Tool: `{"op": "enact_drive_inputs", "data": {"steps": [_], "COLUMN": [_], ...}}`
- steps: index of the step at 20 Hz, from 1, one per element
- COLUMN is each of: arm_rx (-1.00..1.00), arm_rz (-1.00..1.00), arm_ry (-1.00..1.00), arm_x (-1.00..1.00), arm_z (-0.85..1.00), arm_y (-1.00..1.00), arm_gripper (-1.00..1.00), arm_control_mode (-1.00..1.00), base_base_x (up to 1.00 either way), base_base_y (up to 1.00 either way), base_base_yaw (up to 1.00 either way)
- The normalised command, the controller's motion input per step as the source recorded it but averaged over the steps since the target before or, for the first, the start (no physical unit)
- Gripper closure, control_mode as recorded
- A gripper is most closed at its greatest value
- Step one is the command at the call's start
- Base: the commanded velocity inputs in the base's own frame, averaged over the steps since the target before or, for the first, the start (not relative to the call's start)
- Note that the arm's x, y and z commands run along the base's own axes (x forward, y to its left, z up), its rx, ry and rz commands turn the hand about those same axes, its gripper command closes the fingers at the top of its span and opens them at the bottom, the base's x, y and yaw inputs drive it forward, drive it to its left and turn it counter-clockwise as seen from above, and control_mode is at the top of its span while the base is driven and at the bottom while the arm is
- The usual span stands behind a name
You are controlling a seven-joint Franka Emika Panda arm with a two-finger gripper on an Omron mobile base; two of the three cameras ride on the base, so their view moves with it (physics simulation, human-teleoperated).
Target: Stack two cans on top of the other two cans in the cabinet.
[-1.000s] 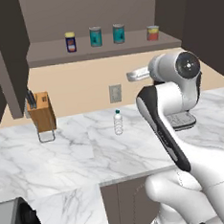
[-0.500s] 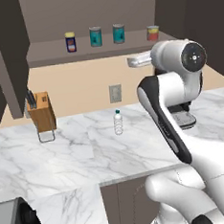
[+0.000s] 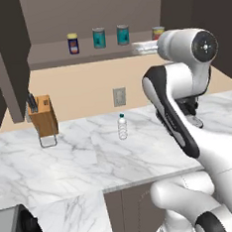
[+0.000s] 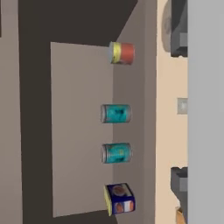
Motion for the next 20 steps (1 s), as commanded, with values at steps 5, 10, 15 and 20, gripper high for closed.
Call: {"op": "enact_drive_inputs", "data": {"steps": [5,10,15,20], "arm_rx": [0.06,0.00,0.00,0.00], "arm_rz": [0.00,0.00,0.00,0.03], "arm_ry": [0.10,0.16,0.15,0.05], "arm_x": [0.13,0.21,0.22,0.24], "arm_z": [0.26,0.17,0.03,-0.10], "arm_y": [0.00,0.00,-0.02,-0.02], "arm_gripper": [-1.00,-1.00,-1.00,-1.00], "arm_control_mode": [-1.00,-1.00,-1.00,-1.00], "base_base_x": [0.00,0.00,0.00,0.00], "base_base_y": [0.00,0.00,0.00,0.00], "base_base_yaw": [0.00,0.00,0.00,0.00]}}
